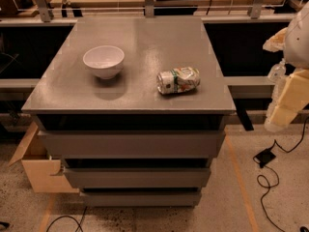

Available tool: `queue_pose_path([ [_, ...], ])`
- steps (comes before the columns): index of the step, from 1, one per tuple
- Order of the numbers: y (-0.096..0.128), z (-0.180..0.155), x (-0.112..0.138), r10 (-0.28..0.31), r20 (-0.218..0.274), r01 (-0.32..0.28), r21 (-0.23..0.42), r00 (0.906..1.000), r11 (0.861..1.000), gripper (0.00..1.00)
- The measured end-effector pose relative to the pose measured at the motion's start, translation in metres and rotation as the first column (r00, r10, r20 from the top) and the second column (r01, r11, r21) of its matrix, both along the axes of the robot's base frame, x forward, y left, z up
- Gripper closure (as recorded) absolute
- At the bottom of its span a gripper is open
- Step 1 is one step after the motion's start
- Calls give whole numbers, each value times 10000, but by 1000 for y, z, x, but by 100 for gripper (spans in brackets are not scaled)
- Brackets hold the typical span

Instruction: Open top drawer

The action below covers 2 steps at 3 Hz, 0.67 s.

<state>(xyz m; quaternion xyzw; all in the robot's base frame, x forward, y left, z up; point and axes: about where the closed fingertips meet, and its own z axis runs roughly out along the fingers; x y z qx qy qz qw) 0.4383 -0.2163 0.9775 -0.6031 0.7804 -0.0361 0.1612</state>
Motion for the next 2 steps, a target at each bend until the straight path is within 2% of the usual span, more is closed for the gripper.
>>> queue_pose_path([
  [1, 0, 0, 0, 0, 2, 0, 0, 10000, 10000, 0],
  [2, -3, -18, -7, -231, -164, 234, 172, 9996, 9996, 0],
])
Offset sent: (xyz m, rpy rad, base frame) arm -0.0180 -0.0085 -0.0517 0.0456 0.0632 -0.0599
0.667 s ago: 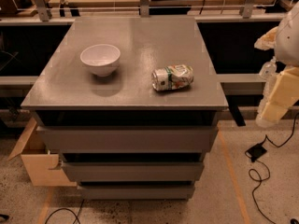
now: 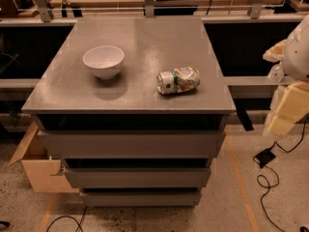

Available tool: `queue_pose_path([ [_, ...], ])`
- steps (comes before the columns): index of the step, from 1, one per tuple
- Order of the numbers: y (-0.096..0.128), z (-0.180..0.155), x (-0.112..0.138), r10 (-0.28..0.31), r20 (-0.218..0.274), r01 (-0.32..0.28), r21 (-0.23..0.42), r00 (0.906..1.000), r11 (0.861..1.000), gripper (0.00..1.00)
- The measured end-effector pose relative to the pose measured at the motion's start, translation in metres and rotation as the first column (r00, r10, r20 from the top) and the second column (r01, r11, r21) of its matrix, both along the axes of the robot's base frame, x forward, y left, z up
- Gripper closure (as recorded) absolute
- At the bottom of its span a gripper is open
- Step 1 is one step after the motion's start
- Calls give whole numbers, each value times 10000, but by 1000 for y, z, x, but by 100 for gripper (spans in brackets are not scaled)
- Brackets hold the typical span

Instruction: Open top drawer

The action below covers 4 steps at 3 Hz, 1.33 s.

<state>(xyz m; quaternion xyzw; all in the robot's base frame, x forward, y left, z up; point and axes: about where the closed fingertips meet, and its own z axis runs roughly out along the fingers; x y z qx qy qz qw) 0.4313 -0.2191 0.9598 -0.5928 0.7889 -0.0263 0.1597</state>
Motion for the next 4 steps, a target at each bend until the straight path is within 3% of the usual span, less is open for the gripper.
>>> queue_pose_path([
  [1, 5, -33, -16, -245, -70, 245, 49, 9997, 9997, 0],
  [2, 19, -93, -39, -71, -401, 58, -304, 9992, 9995, 0],
  [4, 22, -100, -39, 170, -490, -180, -205, 9987, 9996, 0],
])
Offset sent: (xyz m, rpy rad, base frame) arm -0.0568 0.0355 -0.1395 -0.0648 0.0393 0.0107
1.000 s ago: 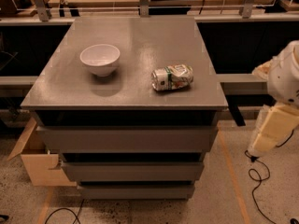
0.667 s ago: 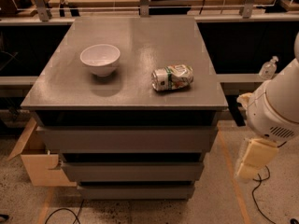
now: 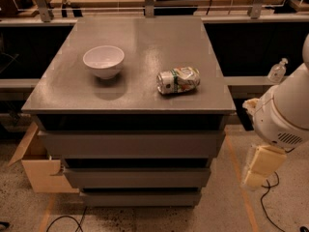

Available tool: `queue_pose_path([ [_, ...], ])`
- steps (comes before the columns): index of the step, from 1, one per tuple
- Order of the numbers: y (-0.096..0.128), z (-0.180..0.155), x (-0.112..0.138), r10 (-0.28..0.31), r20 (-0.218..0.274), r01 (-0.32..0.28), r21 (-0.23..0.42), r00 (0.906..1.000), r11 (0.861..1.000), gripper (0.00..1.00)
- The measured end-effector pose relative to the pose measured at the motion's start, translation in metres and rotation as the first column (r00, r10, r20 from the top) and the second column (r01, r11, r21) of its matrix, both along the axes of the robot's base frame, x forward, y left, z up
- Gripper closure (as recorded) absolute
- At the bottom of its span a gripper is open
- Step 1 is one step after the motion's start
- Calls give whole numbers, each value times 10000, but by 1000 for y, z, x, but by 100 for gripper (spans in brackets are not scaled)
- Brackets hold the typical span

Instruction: Open top drawer

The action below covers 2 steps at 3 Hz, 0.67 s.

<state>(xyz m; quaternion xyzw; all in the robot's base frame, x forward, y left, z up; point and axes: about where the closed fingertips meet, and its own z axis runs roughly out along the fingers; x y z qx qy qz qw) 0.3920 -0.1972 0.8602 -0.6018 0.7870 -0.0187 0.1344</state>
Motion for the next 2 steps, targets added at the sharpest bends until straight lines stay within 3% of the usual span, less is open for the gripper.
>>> queue_pose_path([
  [1, 20, -39, 2, 863, -272, -862, 43, 9959, 9963, 0],
  [2, 49, -88, 5, 1763, -166, -1768, -435, 9842, 9833, 0],
])
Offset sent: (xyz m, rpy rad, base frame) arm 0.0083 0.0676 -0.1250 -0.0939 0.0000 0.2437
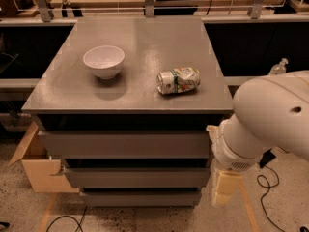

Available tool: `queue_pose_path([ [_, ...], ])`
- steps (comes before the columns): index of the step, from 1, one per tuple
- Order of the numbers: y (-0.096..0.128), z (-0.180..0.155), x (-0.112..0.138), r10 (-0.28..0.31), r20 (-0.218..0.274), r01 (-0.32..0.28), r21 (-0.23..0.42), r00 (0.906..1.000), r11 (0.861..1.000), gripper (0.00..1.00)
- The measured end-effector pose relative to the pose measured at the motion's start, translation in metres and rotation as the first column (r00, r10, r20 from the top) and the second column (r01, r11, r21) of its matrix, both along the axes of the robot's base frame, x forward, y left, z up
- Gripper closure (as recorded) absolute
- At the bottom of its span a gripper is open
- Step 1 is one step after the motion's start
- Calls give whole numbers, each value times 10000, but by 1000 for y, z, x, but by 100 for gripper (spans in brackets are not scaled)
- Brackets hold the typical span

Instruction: Open top drawer

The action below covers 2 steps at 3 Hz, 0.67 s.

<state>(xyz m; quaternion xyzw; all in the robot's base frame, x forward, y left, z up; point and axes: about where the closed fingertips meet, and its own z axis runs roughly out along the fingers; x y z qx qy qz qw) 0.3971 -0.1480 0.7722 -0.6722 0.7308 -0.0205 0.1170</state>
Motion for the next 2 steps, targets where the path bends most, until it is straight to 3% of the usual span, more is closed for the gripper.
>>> queue_pose_path([
  [1, 17, -23, 6, 404, 262, -402, -95, 9988, 9991, 0],
  [2, 17, -23, 6, 405, 262, -402, -95, 9988, 9991, 0],
])
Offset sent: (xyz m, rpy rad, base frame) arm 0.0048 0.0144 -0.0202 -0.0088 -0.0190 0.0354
